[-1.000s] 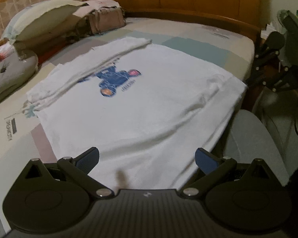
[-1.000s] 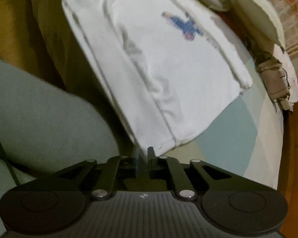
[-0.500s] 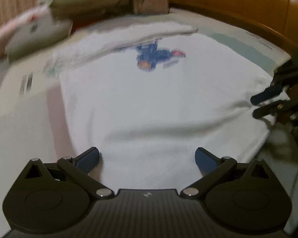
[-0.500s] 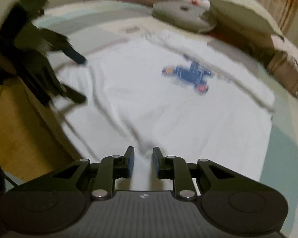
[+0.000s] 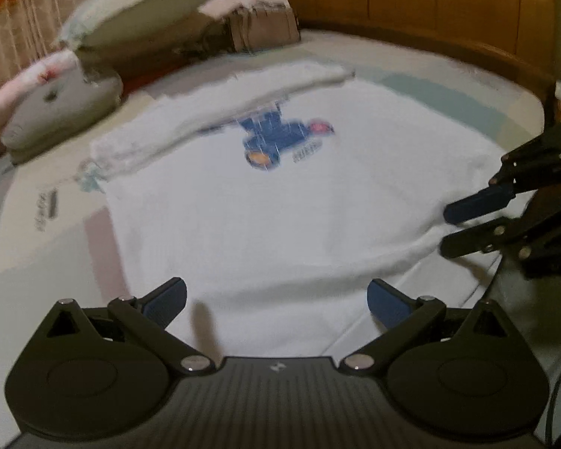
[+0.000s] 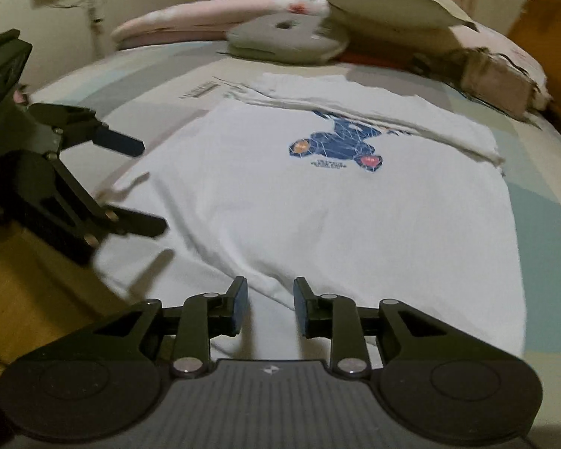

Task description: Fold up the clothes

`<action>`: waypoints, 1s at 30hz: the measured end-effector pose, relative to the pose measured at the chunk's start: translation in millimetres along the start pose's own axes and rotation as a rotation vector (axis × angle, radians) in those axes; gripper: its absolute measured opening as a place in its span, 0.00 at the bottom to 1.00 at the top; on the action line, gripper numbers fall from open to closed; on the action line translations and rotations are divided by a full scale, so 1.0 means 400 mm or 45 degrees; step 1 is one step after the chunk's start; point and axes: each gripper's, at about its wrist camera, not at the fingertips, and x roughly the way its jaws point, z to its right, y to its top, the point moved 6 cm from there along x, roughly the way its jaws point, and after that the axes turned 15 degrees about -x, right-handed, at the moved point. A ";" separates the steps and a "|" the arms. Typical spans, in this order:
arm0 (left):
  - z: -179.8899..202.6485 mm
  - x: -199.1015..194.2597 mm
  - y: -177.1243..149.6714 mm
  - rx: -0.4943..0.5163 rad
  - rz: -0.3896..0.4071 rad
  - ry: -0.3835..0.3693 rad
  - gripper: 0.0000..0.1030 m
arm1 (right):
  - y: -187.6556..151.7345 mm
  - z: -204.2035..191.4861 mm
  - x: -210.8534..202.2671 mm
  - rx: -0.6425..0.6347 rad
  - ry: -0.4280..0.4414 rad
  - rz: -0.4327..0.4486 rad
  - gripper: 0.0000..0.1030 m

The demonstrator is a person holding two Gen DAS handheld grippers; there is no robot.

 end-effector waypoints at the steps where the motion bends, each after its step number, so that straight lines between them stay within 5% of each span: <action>1: -0.003 0.001 -0.016 -0.016 -0.018 -0.004 1.00 | -0.006 -0.009 0.006 0.033 -0.024 -0.007 0.35; 5: -0.017 -0.022 -0.073 -0.027 -0.070 -0.001 0.99 | -0.026 -0.076 -0.017 -0.016 -0.014 -0.029 0.52; 9: -0.028 -0.068 -0.086 0.033 -0.058 0.027 0.99 | 0.000 -0.110 -0.032 -0.065 0.124 -0.031 0.50; 13: -0.055 -0.085 -0.031 -0.027 0.024 0.052 0.99 | 0.050 -0.081 -0.011 0.006 0.068 0.026 0.51; 20: -0.085 -0.097 0.010 -0.126 0.090 0.061 0.99 | 0.025 -0.147 0.020 0.162 0.371 -0.014 0.53; 30: -0.090 -0.115 0.027 -0.138 0.125 0.085 0.99 | 0.053 -0.114 0.038 0.177 0.284 0.028 0.55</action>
